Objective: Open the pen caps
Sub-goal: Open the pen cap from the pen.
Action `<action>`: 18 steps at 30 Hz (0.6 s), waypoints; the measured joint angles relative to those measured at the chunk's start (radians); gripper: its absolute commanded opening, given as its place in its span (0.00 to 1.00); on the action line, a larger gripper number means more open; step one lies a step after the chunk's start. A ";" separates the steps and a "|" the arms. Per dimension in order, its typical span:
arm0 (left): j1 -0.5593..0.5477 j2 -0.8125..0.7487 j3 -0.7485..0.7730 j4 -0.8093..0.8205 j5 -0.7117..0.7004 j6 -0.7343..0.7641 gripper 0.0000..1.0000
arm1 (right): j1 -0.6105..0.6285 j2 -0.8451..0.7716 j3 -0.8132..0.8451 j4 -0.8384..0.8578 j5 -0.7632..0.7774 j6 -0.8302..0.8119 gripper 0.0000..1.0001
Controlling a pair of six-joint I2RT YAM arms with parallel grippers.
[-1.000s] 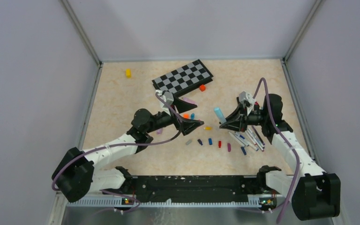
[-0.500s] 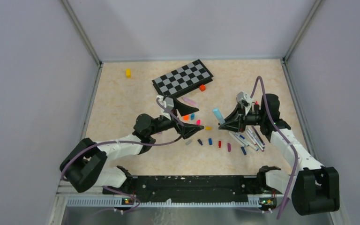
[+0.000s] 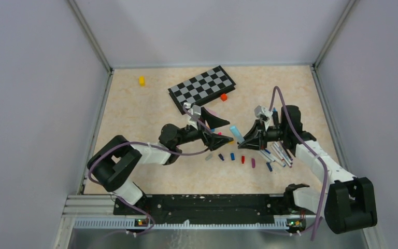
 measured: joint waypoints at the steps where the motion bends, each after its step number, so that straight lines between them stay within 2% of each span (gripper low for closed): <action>1: -0.002 0.015 0.007 0.010 0.000 -0.010 0.78 | 0.002 0.001 0.000 -0.002 0.001 -0.002 0.00; 9: -0.029 0.117 0.072 0.070 0.020 -0.093 0.45 | 0.022 0.009 0.000 -0.018 0.008 -0.012 0.00; 13: -0.046 0.132 0.087 0.076 0.021 -0.111 0.03 | 0.022 0.009 0.000 -0.018 0.001 -0.017 0.00; 14: -0.046 0.132 0.088 0.079 0.026 -0.116 0.00 | 0.022 0.009 0.000 -0.019 0.001 -0.017 0.00; 18: -0.045 0.131 0.088 0.080 0.020 -0.122 0.00 | 0.022 0.011 0.002 -0.016 0.001 -0.017 0.00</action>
